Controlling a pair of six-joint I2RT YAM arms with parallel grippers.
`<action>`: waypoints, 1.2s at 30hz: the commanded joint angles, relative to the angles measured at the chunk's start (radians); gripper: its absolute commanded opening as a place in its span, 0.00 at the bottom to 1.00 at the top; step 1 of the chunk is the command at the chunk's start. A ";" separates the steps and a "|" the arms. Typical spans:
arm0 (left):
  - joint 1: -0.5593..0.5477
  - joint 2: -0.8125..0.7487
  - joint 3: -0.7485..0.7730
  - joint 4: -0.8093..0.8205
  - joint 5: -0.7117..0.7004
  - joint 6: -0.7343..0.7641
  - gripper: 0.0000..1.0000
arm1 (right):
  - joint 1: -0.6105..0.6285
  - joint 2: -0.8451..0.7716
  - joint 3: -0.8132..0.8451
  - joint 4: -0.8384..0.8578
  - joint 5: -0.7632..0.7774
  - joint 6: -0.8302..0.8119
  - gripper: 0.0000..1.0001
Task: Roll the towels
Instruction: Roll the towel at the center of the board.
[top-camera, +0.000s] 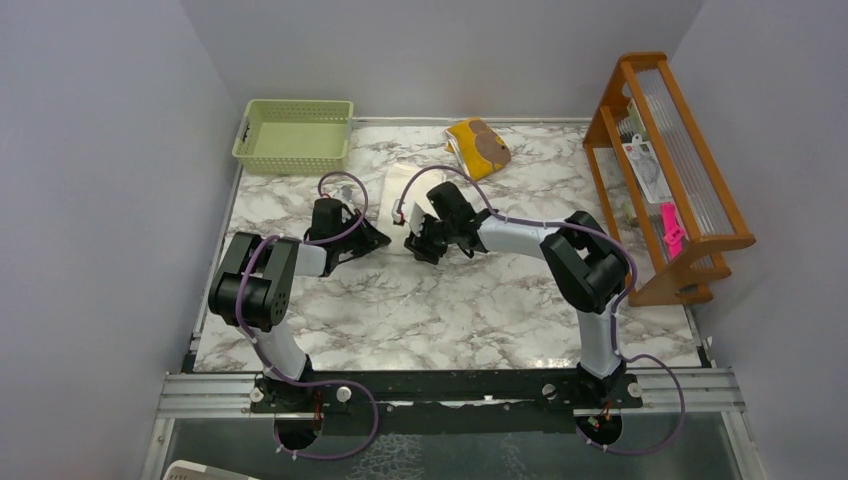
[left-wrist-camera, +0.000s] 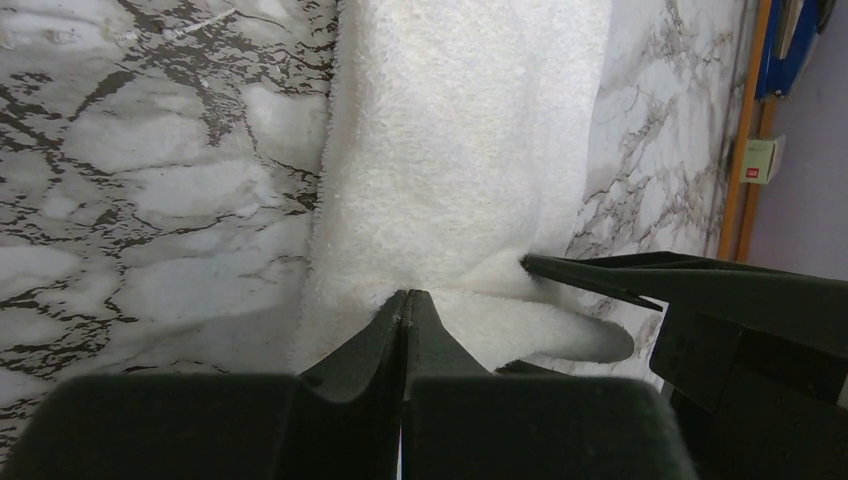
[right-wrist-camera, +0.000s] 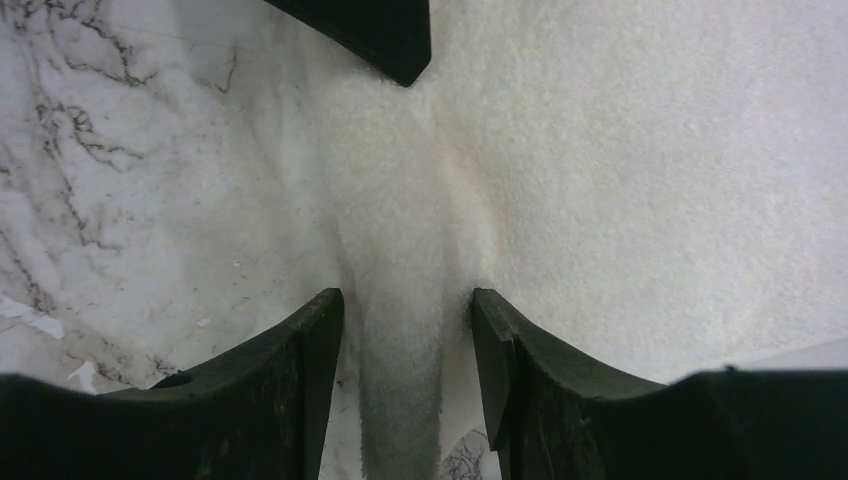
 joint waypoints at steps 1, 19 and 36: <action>0.012 0.002 0.000 -0.123 -0.038 0.045 0.00 | -0.018 0.072 0.029 -0.210 -0.215 0.033 0.52; 0.050 -0.129 0.059 -0.231 -0.014 0.067 0.00 | -0.080 0.125 -0.052 -0.148 -0.470 0.501 0.01; 0.086 -0.452 -0.056 -0.427 0.189 0.111 0.43 | -0.226 0.105 -0.239 0.374 -0.742 1.072 0.01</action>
